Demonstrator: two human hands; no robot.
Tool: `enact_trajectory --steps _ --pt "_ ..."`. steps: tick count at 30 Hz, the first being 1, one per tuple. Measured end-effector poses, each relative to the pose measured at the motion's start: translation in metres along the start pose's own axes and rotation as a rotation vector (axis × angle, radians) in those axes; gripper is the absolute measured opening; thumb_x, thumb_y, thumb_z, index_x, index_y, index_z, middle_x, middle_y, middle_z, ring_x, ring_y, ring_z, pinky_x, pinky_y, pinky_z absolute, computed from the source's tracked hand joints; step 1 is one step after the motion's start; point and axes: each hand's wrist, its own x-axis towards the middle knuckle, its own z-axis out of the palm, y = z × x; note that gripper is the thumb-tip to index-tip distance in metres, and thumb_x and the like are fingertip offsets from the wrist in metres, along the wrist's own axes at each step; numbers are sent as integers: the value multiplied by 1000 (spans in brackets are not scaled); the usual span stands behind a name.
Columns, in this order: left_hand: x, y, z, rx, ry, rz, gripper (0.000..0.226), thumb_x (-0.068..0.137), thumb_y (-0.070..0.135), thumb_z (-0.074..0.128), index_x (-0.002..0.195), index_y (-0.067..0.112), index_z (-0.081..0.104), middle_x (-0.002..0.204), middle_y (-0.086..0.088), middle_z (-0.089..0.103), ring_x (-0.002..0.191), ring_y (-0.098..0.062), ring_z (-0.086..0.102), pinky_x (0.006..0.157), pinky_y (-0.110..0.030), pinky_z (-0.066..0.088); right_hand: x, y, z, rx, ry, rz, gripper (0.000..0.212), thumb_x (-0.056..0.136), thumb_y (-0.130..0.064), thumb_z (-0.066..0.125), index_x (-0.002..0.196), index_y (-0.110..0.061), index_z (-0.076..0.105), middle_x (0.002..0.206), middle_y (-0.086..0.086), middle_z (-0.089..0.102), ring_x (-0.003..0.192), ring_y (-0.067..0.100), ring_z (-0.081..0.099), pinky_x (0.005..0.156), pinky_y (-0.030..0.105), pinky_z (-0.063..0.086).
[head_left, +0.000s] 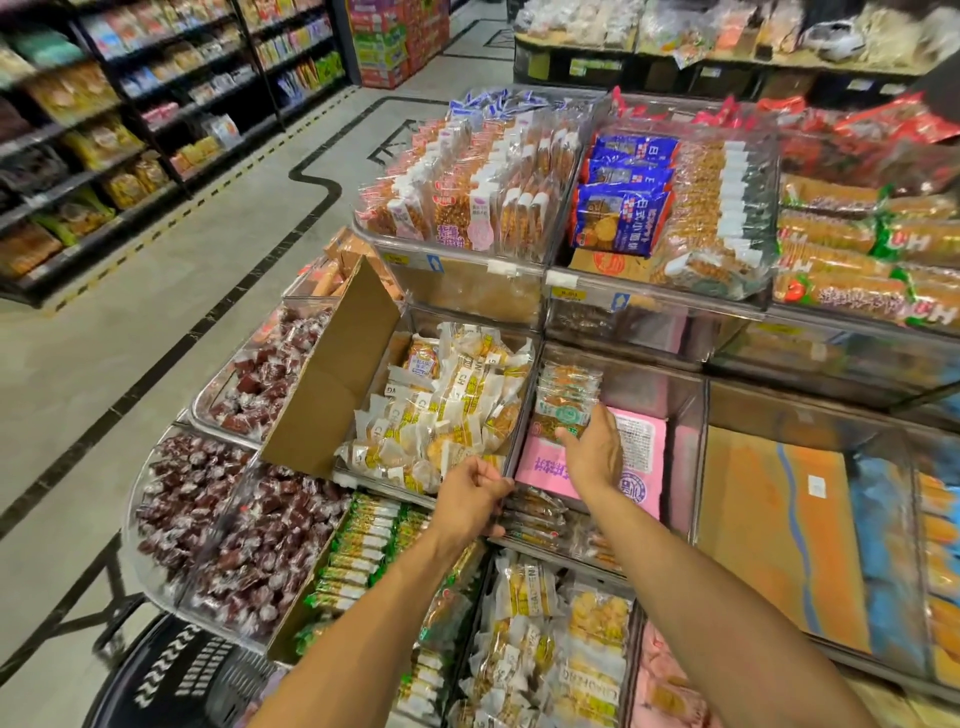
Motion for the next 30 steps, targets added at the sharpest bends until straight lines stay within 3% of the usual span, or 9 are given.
enact_trajectory --steps 5,9,13,17,23,26,30 --pt "-1 1 2 19 18 -11 13 99 8 67 97 7 54 73 -2 52 56 -9 54 47 -31 56 -2 -2 0 -37 -14 2 68 97 -32 72 155 -14 40 151 11 55 130 37 59 95 46 51" --pt "-5 5 2 24 11 -27 14 99 8 68 94 8 54 72 -1 51 55 -7 54 47 -31 56 -4 -1 -6 -45 -39 46 81 98 -38 72 162 -13 29 158 12 47 139 38 50 104 50 47" --pt "-6 19 -4 -77 -37 -128 5 103 11 60 102 7 59 73 0 54 60 -11 55 56 -35 60 -9 -2 -19 -43 -26 27 66 94 -38 76 146 -14 43 145 12 54 126 37 57 92 46 48" --pt "-4 42 -13 -52 -139 -130 6 104 12 56 107 7 58 71 1 58 55 -11 53 52 -30 49 -18 -9 -43 -114 9 20 66 93 -45 75 144 -14 46 142 11 56 119 36 62 85 42 49" --pt "-2 96 0 407 -170 245 8 102 22 55 104 17 59 98 -8 72 82 -17 64 80 -42 57 -44 -18 -108 -382 79 -57 56 94 -58 66 133 -19 62 129 11 68 120 34 60 93 41 49" --pt "-11 119 16 786 -188 511 20 100 35 61 115 22 59 104 3 72 89 -16 69 80 -36 57 -70 -18 -142 -526 181 -55 52 92 -60 64 129 -23 65 127 5 69 123 31 56 109 47 38" --pt "-29 135 52 1182 -183 859 41 95 45 57 126 18 57 125 -11 68 116 -33 63 97 -44 51 -114 -6 -188 -617 308 50 46 94 -57 58 127 -26 66 130 4 66 130 31 52 120 55 26"
